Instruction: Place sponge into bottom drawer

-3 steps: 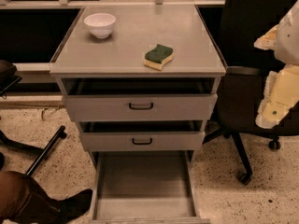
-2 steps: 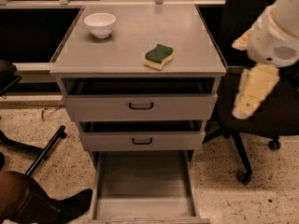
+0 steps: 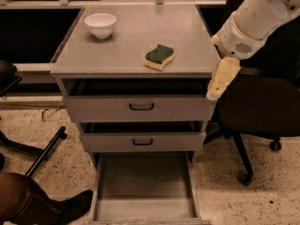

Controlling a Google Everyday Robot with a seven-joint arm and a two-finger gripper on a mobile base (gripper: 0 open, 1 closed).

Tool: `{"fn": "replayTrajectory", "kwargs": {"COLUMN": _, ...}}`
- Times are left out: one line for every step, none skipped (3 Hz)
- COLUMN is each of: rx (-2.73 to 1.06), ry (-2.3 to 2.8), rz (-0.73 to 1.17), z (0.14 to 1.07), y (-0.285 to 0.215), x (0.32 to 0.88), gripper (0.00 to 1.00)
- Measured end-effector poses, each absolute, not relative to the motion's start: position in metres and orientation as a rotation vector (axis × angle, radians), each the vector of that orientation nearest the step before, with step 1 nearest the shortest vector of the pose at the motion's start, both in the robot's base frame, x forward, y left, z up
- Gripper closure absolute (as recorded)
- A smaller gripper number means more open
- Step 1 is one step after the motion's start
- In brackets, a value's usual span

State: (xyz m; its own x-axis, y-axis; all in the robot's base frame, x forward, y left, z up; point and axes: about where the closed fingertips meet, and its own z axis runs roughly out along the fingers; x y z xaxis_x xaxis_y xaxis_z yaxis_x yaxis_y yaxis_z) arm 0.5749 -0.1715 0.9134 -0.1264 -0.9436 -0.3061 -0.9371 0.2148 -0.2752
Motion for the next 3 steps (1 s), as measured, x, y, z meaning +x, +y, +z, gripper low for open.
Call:
{"fn": "replayTrajectory", "kwargs": {"rx": -1.655, "ry": 2.035, "rz": -0.058, "z": 0.916, "y": -0.17, "x": 0.624, "gripper": 0.0}}
{"fn": "replayTrajectory", "kwargs": {"rx": -1.538, "ry": 1.968, "rz": -0.13, "z": 0.919, "y": -0.166, "x": 0.706, "gripper": 0.0}}
{"fn": "replayTrajectory", "kwargs": {"rx": -1.517, "ry": 1.913, "rz": -0.057, "z": 0.899, "y": -0.147, "x": 0.762, "gripper": 0.0}}
